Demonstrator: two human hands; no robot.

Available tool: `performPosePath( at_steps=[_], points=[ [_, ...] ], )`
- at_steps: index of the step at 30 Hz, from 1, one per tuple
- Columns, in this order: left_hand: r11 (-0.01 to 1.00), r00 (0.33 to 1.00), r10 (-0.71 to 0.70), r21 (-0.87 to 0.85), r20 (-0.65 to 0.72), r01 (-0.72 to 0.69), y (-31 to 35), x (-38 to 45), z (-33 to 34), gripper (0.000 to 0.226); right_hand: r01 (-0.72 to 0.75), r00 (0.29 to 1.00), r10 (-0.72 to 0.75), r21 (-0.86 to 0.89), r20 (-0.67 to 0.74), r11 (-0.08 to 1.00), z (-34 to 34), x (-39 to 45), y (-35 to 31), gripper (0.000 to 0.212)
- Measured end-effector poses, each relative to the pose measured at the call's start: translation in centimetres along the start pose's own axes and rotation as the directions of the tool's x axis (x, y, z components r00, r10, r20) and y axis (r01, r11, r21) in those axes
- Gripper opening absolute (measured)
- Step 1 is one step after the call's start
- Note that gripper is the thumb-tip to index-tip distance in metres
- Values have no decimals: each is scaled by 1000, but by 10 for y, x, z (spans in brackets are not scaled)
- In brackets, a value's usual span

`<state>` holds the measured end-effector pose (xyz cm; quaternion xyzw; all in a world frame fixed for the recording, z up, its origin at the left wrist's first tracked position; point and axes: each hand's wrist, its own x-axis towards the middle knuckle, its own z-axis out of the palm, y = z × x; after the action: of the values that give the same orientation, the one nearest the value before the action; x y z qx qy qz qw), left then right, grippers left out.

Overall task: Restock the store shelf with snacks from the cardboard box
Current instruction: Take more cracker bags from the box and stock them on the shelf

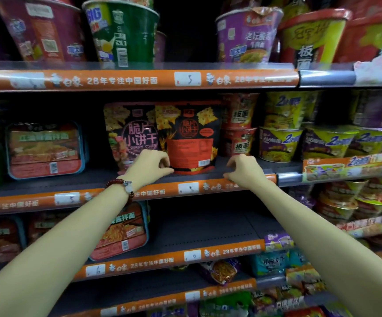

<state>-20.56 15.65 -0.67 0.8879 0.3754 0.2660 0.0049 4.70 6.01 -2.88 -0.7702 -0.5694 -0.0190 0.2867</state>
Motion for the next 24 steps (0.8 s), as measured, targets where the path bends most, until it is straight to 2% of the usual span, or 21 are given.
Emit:
performPosePath(
  at_steps=[6, 9, 13, 19, 24],
  points=[
    [986, 983, 167, -39, 70, -165, 81, 15, 46, 17, -3, 999, 5, -41, 42, 999, -25, -37, 64, 33],
    [966, 961, 245, -118, 128, -231, 127, 24, 77, 17, -78, 992, 85, -82, 89, 994, -39, -60, 107, 38],
    [939, 928, 319, -193, 193, -283, 187, 36, 119, 19, -190, 976, 201, -125, 85, 974, -60, -94, 164, 28],
    [861, 810, 489, -332, 324, -386, 272, 51, 184, 20, -447, 886, 459, -154, 58, 881, -85, -142, 238, 25],
    [755, 669, 646, -435, 366, -491, 342, 65, 239, 22, -629, 770, 638, -164, 0, 760, -98, -185, 286, 20]
  ],
)
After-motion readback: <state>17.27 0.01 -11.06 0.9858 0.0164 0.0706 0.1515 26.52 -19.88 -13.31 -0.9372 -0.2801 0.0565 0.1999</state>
